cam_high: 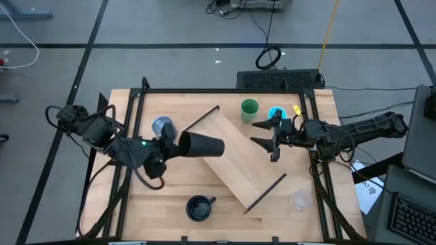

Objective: Stack small to large cups/mugs on shelf
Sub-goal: Put the black cup on the shelf

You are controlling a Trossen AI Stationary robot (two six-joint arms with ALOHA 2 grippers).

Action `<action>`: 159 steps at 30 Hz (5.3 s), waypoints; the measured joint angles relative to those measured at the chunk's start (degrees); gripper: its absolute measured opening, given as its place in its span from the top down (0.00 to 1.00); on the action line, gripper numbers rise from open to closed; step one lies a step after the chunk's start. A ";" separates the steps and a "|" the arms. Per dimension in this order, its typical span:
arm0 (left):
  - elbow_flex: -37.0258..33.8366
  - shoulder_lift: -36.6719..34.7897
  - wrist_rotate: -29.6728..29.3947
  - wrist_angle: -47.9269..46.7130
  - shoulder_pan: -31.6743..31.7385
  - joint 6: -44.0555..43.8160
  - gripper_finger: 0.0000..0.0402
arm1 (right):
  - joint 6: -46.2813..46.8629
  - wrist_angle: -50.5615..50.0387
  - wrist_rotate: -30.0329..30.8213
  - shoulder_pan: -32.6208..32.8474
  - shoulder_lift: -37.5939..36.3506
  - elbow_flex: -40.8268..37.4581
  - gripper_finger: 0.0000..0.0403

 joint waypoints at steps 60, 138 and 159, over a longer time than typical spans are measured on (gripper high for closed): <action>5.51 1.38 20.81 -19.80 14.74 -1.67 1.00 | -5.97 4.37 -4.70 0.61 26.97 18.75 0.05; 5.51 7.91 19.54 -22.97 20.84 -4.40 1.00 | -5.55 -2.78 -8.76 -3.77 27.73 17.90 0.07; 5.53 15.41 23.54 -25.49 27.96 -0.38 0.99 | -7.56 -8.52 -8.68 -3.77 27.56 17.90 0.07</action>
